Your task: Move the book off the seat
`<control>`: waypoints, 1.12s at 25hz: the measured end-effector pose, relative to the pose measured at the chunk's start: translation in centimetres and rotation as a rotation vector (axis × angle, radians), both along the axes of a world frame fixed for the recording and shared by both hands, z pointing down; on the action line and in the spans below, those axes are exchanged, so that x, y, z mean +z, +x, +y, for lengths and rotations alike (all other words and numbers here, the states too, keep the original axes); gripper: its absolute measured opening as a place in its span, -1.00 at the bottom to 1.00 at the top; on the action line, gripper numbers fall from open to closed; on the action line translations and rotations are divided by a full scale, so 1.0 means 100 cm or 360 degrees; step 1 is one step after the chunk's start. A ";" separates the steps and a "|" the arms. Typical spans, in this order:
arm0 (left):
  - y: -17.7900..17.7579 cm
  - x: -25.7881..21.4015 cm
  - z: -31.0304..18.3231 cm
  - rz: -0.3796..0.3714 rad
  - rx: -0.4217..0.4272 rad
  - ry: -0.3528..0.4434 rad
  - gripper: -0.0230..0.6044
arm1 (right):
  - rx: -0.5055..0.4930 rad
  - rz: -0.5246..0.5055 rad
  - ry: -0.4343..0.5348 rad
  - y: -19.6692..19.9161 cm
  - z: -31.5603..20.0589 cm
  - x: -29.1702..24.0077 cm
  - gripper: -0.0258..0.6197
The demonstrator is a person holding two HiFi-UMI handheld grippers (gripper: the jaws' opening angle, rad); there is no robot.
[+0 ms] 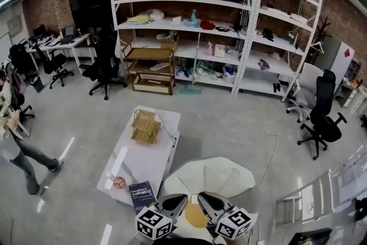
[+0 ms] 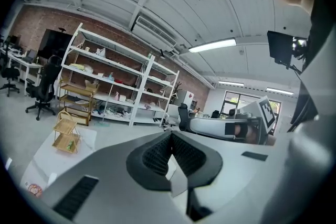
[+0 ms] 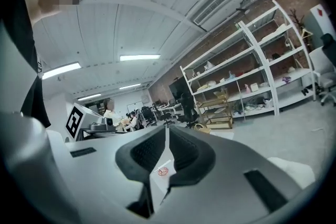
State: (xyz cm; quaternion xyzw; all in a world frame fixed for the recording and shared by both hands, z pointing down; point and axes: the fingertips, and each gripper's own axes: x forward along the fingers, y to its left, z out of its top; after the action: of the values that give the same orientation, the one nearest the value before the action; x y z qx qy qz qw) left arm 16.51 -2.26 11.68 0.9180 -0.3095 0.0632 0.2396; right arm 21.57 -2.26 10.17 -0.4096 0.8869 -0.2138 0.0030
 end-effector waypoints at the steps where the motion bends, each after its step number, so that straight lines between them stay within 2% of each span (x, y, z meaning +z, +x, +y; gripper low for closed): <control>1: 0.000 -0.004 0.000 0.0004 0.0000 0.0002 -0.91 | 0.0005 0.0010 0.0014 0.001 -0.001 -0.004 -0.81; 7: 0.003 -0.011 -0.010 0.0025 0.0014 0.0044 -0.91 | 0.0054 0.0028 0.0080 0.016 -0.009 -0.015 -0.81; 16: -0.007 -0.032 -0.034 0.0031 0.0008 0.0115 -0.91 | 0.0111 0.0001 0.0114 0.015 -0.024 -0.023 -0.81; 28: -0.020 -0.031 -0.044 0.0023 -0.0002 0.0104 -0.91 | 0.0135 0.0020 0.0078 0.005 -0.036 -0.013 -0.81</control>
State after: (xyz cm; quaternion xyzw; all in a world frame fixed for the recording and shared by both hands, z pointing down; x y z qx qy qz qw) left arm 14.55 -6.62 8.59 0.9257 -0.3102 0.0462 0.2117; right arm 22.08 -5.84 8.88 -0.4479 0.8737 -0.1892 0.0164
